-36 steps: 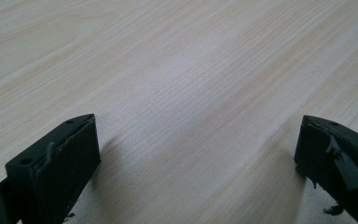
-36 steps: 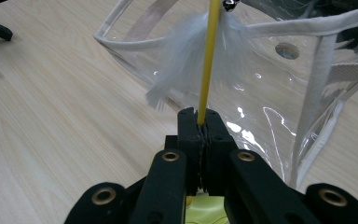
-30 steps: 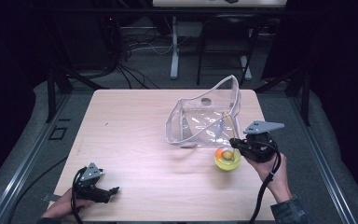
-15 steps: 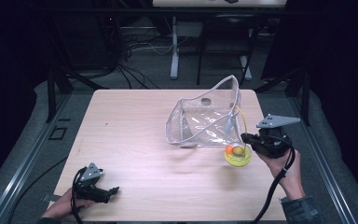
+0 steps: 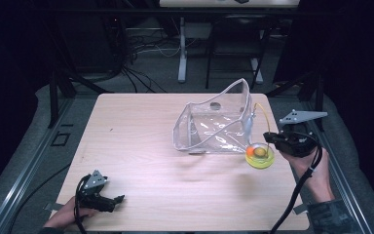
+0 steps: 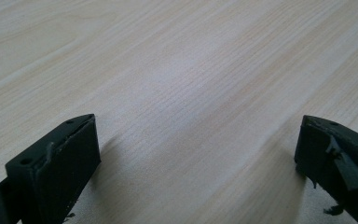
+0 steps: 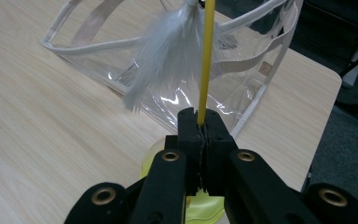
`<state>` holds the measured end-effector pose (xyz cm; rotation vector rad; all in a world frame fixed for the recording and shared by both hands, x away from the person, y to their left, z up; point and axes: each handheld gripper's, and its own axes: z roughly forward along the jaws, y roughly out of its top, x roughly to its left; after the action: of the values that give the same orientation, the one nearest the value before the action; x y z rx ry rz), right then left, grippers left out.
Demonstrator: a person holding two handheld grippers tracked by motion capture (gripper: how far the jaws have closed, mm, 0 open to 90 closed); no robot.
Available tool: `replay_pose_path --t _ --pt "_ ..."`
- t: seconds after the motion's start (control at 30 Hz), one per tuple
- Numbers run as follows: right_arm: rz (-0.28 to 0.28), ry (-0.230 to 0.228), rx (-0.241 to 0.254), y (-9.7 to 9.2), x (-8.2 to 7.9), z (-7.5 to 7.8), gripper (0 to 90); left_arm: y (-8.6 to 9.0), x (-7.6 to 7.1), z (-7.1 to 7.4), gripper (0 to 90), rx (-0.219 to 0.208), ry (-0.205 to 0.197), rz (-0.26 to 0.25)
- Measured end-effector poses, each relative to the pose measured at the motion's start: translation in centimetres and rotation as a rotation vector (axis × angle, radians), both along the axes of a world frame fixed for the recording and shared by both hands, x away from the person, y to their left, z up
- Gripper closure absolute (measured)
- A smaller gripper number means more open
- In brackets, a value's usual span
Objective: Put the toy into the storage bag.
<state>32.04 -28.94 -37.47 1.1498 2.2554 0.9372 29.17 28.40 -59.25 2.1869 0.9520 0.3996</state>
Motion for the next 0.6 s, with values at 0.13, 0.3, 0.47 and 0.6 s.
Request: replay_pose_path --t 0.13,0.3,0.47,0.6 --pt "-0.005 0.002 -0.005 -0.3 0.3 0.4 88.1 0.0 0.0 0.0 0.0 -0.001 0.001 0.0" --pt "-0.016 0.024 -0.026 -0.5 0.8 1.2 88.0 0.0 0.0 0.0 0.0 0.0 0.0 0.0" --pt "-0.02 0.042 -0.035 -0.8 1.6 2.3 88.0 0.0 0.0 0.0 0.0 -0.001 0.001 0.0" --pt "-0.028 0.054 -0.055 -0.9 2.3 3.0 88.1 0.0 0.0 0.0 0.0 -0.001 0.0 0.001"
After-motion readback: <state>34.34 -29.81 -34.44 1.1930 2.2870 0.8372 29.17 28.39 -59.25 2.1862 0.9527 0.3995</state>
